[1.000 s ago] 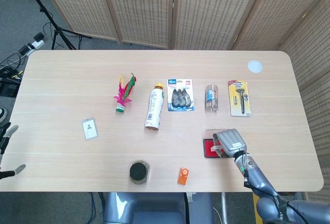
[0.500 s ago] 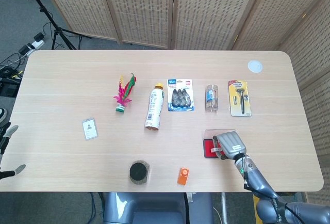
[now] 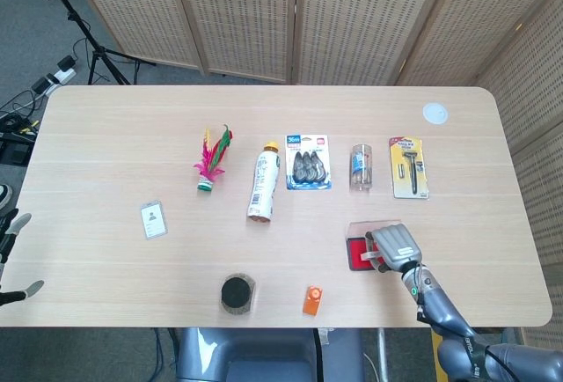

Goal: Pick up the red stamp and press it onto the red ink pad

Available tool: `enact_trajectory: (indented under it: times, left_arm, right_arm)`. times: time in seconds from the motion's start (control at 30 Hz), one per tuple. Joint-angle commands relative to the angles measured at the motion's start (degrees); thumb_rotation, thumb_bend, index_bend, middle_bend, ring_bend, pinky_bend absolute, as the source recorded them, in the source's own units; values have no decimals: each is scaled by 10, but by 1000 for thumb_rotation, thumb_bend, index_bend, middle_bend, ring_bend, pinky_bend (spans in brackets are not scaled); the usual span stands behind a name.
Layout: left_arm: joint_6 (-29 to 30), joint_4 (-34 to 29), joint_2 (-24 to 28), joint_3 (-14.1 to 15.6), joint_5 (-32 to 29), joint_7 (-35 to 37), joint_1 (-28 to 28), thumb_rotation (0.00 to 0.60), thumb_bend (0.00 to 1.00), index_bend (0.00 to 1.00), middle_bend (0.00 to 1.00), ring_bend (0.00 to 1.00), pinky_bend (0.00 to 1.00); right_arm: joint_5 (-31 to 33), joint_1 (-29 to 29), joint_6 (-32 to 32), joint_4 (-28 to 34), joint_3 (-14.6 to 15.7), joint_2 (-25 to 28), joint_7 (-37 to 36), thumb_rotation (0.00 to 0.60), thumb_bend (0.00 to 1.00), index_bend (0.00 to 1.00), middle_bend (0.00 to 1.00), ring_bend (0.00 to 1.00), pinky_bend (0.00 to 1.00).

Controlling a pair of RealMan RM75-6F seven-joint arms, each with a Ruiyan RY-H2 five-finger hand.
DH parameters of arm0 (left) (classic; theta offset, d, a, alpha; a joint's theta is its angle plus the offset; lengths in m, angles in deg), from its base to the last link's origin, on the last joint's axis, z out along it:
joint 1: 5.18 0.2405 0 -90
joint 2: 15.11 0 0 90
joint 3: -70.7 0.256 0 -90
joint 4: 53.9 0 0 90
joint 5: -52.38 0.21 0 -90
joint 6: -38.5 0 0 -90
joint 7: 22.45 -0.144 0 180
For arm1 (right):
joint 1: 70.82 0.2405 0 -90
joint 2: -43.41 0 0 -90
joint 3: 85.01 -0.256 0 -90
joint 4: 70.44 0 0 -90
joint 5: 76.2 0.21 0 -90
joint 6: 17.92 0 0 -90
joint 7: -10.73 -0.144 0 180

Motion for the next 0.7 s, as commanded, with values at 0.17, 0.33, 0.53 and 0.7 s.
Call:
enact_trajectory:
  times: [0.17,0.33,0.53,0.7]
  left_arm:
    - [1,1,1,0,2,3,1,600,10,0,0,0,0]
    - [3,2,2,0,0,6,2,600,10,0,0,0,0]
    - [4,4,3,0,3,11,2,600,10,0,0,0,0]
    - [5,5,4,1,5,13,3,600,11,0,0,0,0]
  right_arm:
    - [3,0,1,3,-1,-2,7,600,466,563,954,1000,1000]
    - [-5,-1,13,23,-5,4,10,600,466,563,954,1000,1000]
    - [-15,-6,27,71,-15,42,-3,600,466,563,954,1000,1000]
    - [-25,-13,36,95,-31,88,-35,600,466,563,954,1000,1000]
